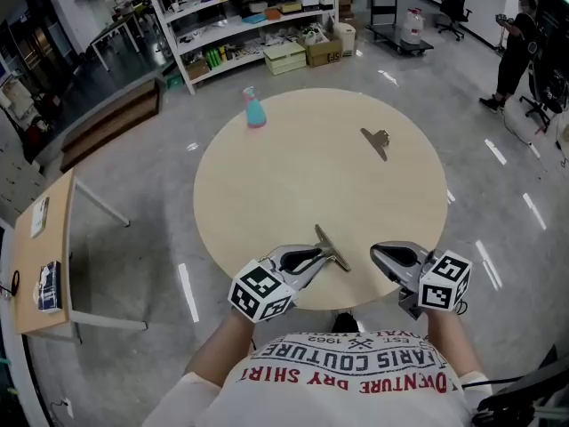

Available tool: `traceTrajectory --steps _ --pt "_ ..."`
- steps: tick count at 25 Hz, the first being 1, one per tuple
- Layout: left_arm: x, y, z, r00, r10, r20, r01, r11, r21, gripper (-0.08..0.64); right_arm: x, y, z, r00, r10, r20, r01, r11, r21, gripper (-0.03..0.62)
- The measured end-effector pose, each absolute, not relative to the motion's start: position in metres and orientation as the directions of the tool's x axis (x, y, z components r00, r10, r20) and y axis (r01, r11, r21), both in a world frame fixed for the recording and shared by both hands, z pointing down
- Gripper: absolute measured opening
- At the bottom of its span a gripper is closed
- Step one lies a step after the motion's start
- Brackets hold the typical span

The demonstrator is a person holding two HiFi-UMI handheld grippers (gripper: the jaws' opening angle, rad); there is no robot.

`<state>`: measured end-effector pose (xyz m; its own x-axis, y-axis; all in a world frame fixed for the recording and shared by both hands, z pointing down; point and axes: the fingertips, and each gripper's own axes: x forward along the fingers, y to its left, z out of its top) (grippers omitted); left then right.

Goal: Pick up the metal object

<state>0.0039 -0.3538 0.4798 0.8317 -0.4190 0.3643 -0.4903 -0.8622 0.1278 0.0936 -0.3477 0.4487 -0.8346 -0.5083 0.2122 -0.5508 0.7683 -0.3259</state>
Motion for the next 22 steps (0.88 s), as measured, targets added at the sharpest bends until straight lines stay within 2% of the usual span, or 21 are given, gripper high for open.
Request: traceTrajectory --steps 1,7,10,16,19,22 --pt "0.005 -0.362 0.487 0.826 -0.421 0.374 -0.494 -0.861 0.122 0.089 0.097 -0.352 0.452 -0.832 -0.51 0.216 -0.554 0.764 -0.329 0.002" --pt "0.007 -0.399 0.556 0.775 -0.382 0.503 -0.488 -0.868 0.094 0.293 0.118 -0.372 0.461 -0.808 -0.542 0.231 -0.589 0.727 -0.353 0.0" --pt "0.013 -0.405 0.602 0.739 -0.315 0.595 -0.457 -0.884 0.1 0.352 0.134 -0.381 0.47 -0.787 -0.565 0.25 -0.616 0.694 -0.373 0.002" --pt "0.018 -0.416 0.681 0.605 -0.306 0.735 -0.452 -0.892 0.001 0.377 0.153 -0.394 0.485 -0.766 -0.587 0.261 -0.639 0.652 -0.409 0.002" --pt "0.023 -0.412 0.694 0.574 -0.294 0.764 -0.437 -0.899 -0.017 0.348 0.158 -0.397 0.486 -0.765 -0.589 0.261 -0.639 0.647 -0.415 0.002" --pt "0.023 -0.417 0.697 0.561 -0.315 0.765 -0.435 -0.899 -0.051 0.284 0.159 -0.401 0.484 -0.765 -0.587 0.266 -0.64 0.646 -0.415 0.002"
